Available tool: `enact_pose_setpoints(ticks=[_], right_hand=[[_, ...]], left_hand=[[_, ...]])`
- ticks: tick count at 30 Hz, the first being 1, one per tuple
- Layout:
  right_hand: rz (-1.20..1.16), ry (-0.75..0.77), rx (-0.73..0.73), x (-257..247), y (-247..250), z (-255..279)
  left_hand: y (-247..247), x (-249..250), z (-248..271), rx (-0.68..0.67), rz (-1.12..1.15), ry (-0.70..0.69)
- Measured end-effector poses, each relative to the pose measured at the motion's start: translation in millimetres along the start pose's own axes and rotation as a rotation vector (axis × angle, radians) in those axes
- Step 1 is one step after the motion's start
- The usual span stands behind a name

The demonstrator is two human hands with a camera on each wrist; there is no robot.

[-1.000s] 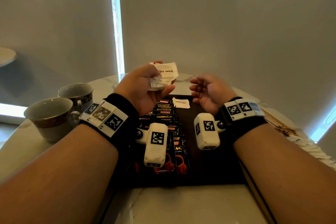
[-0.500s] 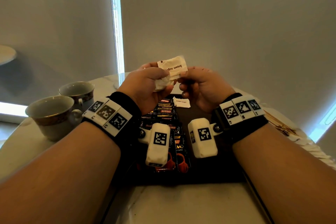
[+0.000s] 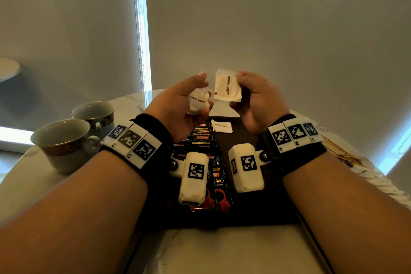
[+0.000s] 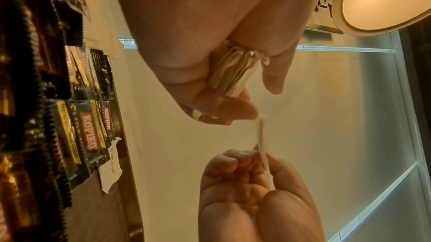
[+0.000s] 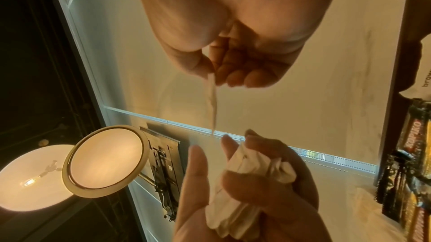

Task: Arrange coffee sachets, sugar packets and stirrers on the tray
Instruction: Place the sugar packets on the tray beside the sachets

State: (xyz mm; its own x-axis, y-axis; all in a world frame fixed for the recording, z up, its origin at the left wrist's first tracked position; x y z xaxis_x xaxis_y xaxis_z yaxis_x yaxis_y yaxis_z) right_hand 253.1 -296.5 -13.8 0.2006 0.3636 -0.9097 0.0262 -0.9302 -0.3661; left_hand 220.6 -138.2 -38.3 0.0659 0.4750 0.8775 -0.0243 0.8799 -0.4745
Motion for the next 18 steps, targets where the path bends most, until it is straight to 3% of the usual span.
enact_pose_setpoints(ticks=[7,11,14,18], right_hand=[[0.086,-0.019,-0.135,4.9,-16.9,4.6],[0.080,-0.009,-0.163,2.9,-19.2,8.4],[0.205,-0.036,-0.183,7.9,-17.2,11.7],[0.259,-0.052,-0.179,13.3,-17.2,8.6]], left_hand=[[-11.6,-4.7,7.1,-0.083,-0.109,0.009],[-6.8,-0.1,2.9,-0.017,-0.083,-0.051],[-2.3,3.7,-1.4,0.025,-0.017,-0.090],[-0.4,1.9,-2.5,0.020,-0.024,-0.081]])
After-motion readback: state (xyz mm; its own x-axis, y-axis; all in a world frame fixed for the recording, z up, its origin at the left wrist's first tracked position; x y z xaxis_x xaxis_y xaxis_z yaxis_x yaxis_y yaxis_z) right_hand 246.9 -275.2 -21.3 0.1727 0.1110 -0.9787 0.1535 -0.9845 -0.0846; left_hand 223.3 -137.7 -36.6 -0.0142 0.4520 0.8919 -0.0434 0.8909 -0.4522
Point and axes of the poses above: each hand's wrist, its own z-axis away from the middle knuckle, its own y-axis out of the back of the hand, x = y × z, the point moved 8 cm from there along -z, towards the middle knuckle, and after that the axes turned 5 degrees about x, right-handed, at the moved point
